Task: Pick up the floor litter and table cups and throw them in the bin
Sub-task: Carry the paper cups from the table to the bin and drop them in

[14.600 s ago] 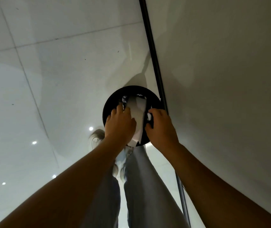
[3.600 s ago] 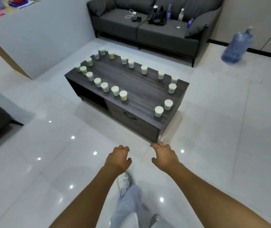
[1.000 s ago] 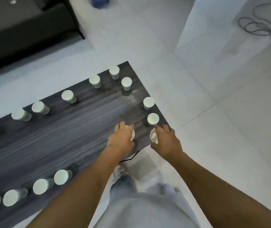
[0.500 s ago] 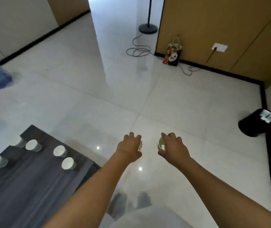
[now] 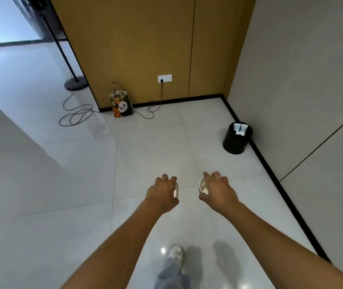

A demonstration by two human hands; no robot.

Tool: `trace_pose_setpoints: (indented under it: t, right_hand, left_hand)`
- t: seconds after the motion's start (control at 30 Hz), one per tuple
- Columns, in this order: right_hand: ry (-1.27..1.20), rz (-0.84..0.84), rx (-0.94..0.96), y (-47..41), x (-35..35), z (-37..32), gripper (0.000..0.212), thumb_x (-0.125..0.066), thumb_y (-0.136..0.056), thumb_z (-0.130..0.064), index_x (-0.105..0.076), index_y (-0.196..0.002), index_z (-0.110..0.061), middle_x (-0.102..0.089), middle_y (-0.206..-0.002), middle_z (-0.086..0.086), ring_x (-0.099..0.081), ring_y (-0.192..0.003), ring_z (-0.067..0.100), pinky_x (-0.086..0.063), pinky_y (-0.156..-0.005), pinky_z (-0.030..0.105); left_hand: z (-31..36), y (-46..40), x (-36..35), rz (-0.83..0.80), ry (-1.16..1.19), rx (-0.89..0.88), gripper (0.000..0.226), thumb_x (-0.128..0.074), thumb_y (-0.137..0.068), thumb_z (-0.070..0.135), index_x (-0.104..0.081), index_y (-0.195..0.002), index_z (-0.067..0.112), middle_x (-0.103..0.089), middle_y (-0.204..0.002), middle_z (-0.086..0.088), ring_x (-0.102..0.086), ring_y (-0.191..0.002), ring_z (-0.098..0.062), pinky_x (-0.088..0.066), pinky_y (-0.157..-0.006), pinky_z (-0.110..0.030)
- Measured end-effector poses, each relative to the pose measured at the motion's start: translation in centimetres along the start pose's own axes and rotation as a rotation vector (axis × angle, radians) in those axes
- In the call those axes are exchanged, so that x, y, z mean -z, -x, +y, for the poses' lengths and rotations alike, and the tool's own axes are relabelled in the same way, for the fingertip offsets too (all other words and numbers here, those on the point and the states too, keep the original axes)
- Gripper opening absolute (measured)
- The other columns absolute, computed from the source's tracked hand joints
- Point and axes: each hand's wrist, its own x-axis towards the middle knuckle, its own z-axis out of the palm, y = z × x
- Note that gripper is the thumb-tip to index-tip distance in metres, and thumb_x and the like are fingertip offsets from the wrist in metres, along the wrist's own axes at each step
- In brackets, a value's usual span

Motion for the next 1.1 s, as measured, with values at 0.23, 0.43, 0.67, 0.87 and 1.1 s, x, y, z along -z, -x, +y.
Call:
trace_pose_setpoints:
  t: [0.23,0.43,0.67,0.87,1.1]
  right_hand:
    - [-0.056,0.033,-0.194,-9.7,5.6,5.3,0.074,-0.061,-0.087,-0.040,-0.024,-0.149,-0.023,-0.034,-0.138,0.003,-0.036,-0.123,0.025,-0.049,-0.087,0.037]
    - [-0.086,0.024,-0.299,-16.6,8.7,11.4,0.074,-0.059,-0.089,-0.041,-0.022,-0.150,-0.022,-0.034,-0.140,0.004,-0.037,-0.124,0.026,-0.048,-0.090,0.037]
    - [-0.092,0.035,-0.337,-28.6,14.4,22.7,0.075,-0.060,-0.088,-0.041,-0.023,-0.150,-0.021,-0.035,-0.141,0.005,-0.037,-0.125,0.027,-0.045,-0.096,0.035]
    - [-0.101,-0.001,-0.344,-39.3,21.0,31.2,0.075,-0.060,-0.088,-0.042,-0.023,-0.150,-0.020,-0.033,-0.143,0.007,-0.036,-0.126,0.027,-0.045,-0.097,0.035]
    - [-0.111,-0.034,-0.333,-51.0,24.6,37.3,0.078,-0.065,-0.084,-0.041,-0.027,-0.149,-0.021,-0.038,-0.138,0.009,-0.041,-0.120,0.029,-0.045,-0.095,0.036]
  left_hand:
    - [3.3,-14.6,4.9,-0.080,-0.077,-0.171,0.065,-0.060,-0.087,0.033,-0.031,-0.143,0.018,-0.039,-0.135,-0.008,-0.040,-0.124,-0.027,-0.048,-0.091,-0.039]
    - [8.6,-26.0,6.9,-0.161,-0.121,-0.273,0.068,-0.059,-0.087,0.034,-0.028,-0.145,0.018,-0.037,-0.138,-0.008,-0.037,-0.127,-0.027,-0.047,-0.094,-0.041]
    - [18.3,-41.8,8.0,-0.184,-0.111,-0.303,0.069,-0.060,-0.086,0.033,-0.028,-0.146,0.018,-0.036,-0.138,-0.008,-0.037,-0.126,-0.027,-0.047,-0.094,-0.041]
    - [26.0,-53.5,10.2,-0.189,-0.036,-0.245,0.065,-0.061,-0.086,0.035,-0.032,-0.142,0.019,-0.038,-0.135,-0.007,-0.040,-0.123,-0.026,-0.047,-0.090,-0.039]
    - [29.4,-65.8,11.5,-0.226,-0.013,-0.190,0.064,-0.060,-0.086,0.033,-0.032,-0.142,0.019,-0.039,-0.133,-0.007,-0.041,-0.122,-0.026,-0.048,-0.090,-0.038]
